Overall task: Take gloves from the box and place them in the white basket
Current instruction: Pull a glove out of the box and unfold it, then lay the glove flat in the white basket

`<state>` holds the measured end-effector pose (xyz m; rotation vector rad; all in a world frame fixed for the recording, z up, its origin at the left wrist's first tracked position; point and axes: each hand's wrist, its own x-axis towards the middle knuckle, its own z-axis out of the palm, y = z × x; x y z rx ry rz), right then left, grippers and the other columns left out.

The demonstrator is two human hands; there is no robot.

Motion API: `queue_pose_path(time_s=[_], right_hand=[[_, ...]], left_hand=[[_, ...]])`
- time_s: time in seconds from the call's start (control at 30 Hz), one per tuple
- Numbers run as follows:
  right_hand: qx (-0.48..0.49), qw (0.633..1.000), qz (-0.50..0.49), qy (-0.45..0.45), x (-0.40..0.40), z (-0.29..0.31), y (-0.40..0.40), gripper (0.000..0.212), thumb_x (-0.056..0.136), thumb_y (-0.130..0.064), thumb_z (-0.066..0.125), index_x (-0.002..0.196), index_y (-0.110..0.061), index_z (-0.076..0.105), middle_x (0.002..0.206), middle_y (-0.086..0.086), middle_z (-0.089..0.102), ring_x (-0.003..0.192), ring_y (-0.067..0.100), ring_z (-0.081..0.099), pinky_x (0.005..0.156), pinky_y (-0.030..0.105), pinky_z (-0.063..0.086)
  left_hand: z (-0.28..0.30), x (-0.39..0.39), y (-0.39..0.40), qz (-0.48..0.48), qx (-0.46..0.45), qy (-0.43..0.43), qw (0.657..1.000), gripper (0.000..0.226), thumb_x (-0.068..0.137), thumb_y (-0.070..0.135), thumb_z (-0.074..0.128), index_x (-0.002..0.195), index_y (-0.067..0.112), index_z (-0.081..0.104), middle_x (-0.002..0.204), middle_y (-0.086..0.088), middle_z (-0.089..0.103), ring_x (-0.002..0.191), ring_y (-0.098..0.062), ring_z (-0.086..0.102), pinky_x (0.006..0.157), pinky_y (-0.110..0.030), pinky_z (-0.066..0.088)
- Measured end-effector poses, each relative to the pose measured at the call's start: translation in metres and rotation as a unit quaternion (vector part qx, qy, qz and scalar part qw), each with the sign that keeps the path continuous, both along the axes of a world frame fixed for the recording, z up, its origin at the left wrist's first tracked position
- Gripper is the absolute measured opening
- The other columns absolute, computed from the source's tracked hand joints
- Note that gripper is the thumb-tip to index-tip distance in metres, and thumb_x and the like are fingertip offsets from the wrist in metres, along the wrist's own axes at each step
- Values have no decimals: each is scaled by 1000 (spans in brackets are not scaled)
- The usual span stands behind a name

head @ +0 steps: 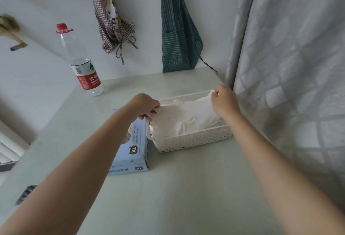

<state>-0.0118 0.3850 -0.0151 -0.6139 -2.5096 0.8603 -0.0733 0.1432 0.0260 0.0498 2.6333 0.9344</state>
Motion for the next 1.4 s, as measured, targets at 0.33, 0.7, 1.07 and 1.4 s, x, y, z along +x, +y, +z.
queue_pose_path(time_s=[0.33, 0.7, 1.07, 1.4], right_hand=[[4, 989, 58, 136, 9, 0, -9, 22, 101, -27, 46, 99, -6, 53, 79, 7, 59, 76, 32, 57, 66, 41, 46], [37, 970, 104, 218, 12, 10, -11, 17, 104, -22, 39, 102, -7, 49, 71, -2, 51, 65, 28, 52, 57, 40, 41], [97, 994, 26, 42, 0, -5, -2, 19, 104, -20, 38, 105, -3, 47, 98, 17, 64, 87, 35, 59, 60, 34, 30], [135, 991, -14, -2, -1, -9, 1, 13, 100, -5, 38, 111, -2, 45, 102, 20, 64, 91, 37, 62, 61, 35, 32]], left_hand=[[-16, -13, 37, -132, -28, 272, 953, 25, 90, 15, 50, 93, 29, 71, 93, 1, 60, 85, -19, 53, 76, -31, 45], [5, -14, 74, -221, -14, 164, 961, 6, 88, 21, 63, 92, 17, 61, 85, 9, 56, 83, -14, 53, 62, -19, 38], [-2, -18, 37, -168, -100, 160, 968, 28, 94, 40, 60, 95, 13, 68, 92, -2, 63, 84, -19, 56, 72, -28, 43], [-3, -15, 31, -134, 0, 126, 983, 40, 79, 47, 77, 75, 9, 64, 61, 1, 56, 55, -13, 49, 53, -24, 40]])
